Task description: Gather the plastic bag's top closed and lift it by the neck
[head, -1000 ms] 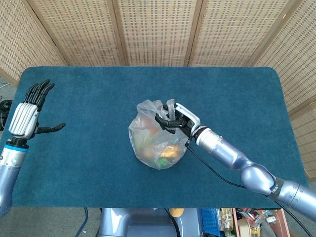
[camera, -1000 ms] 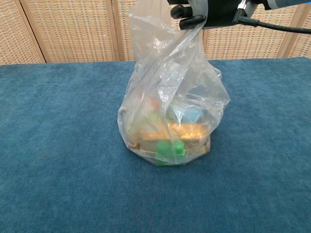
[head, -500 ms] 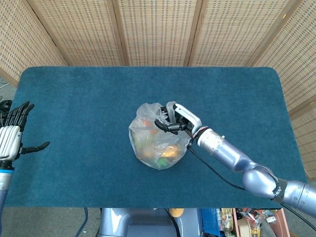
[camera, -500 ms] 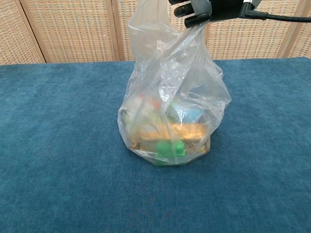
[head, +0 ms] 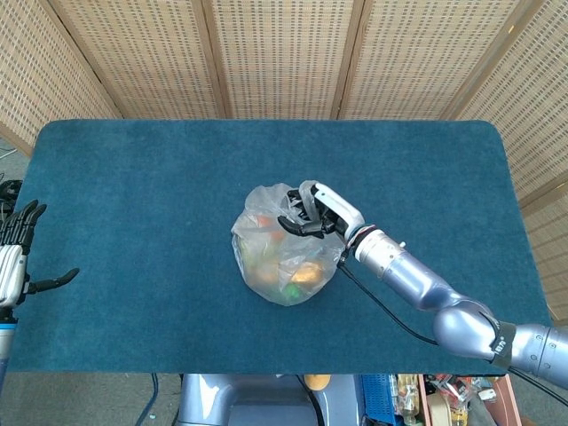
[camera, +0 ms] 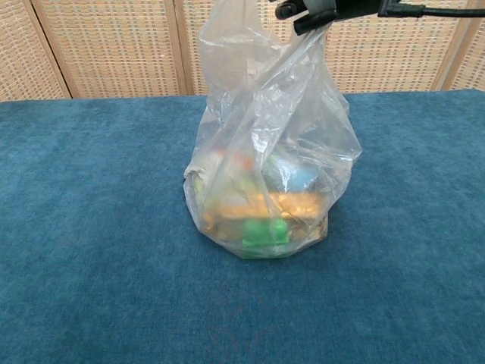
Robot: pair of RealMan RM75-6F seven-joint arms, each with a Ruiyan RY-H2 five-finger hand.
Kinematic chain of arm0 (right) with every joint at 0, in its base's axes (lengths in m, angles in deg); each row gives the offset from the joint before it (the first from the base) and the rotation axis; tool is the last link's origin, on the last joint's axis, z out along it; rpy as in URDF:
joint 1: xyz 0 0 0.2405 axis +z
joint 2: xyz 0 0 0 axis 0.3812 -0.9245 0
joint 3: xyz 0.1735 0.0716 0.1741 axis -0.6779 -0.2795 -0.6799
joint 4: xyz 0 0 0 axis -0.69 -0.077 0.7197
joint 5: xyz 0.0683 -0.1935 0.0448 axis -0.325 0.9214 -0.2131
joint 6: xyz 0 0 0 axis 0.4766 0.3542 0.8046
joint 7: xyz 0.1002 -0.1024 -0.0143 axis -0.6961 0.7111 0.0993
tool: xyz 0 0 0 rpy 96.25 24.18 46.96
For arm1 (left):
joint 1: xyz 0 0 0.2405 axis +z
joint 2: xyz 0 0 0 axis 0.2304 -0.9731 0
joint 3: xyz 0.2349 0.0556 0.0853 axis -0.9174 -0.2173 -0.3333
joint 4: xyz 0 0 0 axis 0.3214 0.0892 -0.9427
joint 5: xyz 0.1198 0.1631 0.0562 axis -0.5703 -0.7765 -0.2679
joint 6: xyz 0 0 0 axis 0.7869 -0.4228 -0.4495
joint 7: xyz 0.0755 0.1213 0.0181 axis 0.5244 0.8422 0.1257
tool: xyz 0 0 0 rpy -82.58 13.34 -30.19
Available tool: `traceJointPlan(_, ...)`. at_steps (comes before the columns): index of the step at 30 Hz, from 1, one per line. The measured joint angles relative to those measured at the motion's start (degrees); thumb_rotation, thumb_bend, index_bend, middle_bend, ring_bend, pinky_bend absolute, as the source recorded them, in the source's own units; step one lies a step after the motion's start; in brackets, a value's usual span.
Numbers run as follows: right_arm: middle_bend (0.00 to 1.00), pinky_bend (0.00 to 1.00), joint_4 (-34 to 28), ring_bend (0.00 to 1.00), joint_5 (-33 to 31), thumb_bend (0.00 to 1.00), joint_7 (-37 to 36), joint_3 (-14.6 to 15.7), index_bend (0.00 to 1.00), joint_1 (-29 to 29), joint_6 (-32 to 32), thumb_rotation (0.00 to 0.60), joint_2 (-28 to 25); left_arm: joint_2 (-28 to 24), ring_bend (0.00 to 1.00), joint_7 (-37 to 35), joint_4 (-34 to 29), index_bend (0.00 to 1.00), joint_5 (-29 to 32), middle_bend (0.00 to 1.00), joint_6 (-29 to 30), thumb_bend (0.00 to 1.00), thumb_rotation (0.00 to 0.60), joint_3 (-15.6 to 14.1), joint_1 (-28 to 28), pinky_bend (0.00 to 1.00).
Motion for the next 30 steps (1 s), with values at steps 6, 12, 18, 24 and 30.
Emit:
traceJointPlan(6, 0.82, 0.97, -1.8, 0.75, -2.2, 1.0, 1.1, 1.1, 0.92, 2.2, -0.8, 0.6, -2.9, -0.3, 0.0, -0.4, 0.2, 0.0, -1.5, 0.0, 0.3, 0.14, 0.6, 0.2, 0.5, 0.0)
traceJointPlan(12, 0.83, 1.0, -2.0, 0.77, -5.4, 1.0, -1.5, 0.8, 0.92, 4.0, -8.0, 0.6, -4.9, -0.6, 0.0, -0.9, 0.3, 0.0, -1.6, 0.0, -0.5, 0.14, 0.6, 0.5, 0.7, 0.0)
traceJointPlan(18, 0.88, 1.0, -0.5, 0.83, -7.5, 1.0, -4.1, 0.3, 0.93, 6.6, -17.3, 0.6, -6.6, -0.8, 0.0, -1.6, 0.4, 0.0, -1.4, 0.0, -1.5, 0.14, 0.6, 1.0, 0.7, 0.0)
traceJointPlan(24, 0.92, 1.0, 4.0, 0.89, -9.2, 1.0, -7.1, 0.8, 0.94, 11.4, -24.2, 0.6, -7.5, -1.0, 0.0, -2.0, 0.5, 0.0, -1.5, 0.0, -2.1, 0.14, 0.6, 1.3, 0.8, 0.0)
traceJointPlan(30, 0.95, 1.0, 5.1, 0.93, -11.0, 1.0, -9.7, 1.1, 0.94, 12.9, -20.4, 0.6, -7.4, -1.1, 0.0, -2.5, 0.4, 0.0, -1.5, 0.0, -2.5, 0.14, 0.6, 1.6, 0.9, 0.0)
